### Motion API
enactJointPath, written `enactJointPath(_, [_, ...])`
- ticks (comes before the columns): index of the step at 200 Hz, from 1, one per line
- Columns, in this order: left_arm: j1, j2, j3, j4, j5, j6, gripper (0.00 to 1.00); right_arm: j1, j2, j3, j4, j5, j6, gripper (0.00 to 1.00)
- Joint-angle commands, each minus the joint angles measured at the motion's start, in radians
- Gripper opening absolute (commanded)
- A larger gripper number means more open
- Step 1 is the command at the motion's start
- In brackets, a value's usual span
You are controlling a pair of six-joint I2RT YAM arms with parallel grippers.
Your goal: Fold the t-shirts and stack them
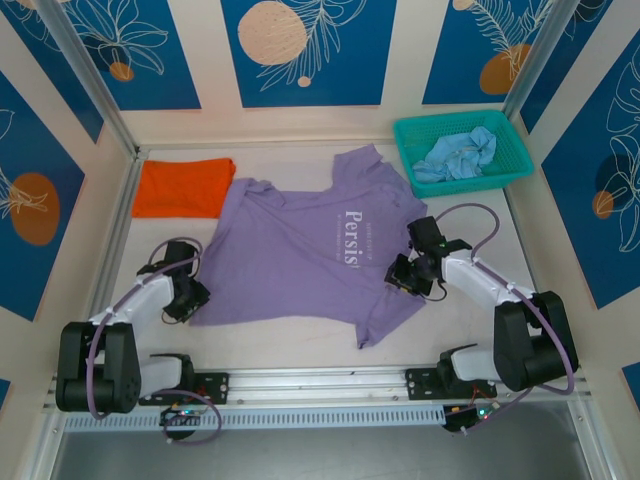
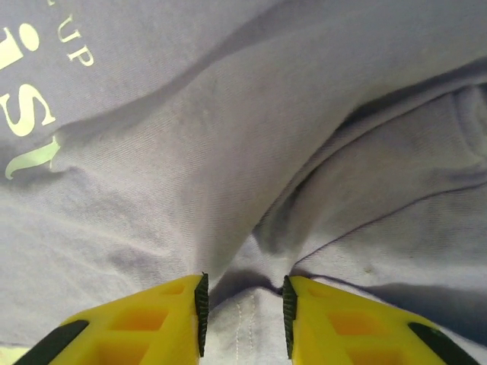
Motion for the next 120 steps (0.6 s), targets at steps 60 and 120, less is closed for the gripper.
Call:
enactJointPath(60, [-0.002, -0.008, -0.081, 0.075, 0.133, 0.003, 0.33, 0.113, 0.052, 0.039, -0.029, 0.025, 0.059, 0.29])
enactJointPath(120, [-0.001, -0.017, -0.083, 0.065, 0.115, -0.001, 0.22, 0.127, 0.041, 0.063, -0.076, 0.057, 0.074, 0.14])
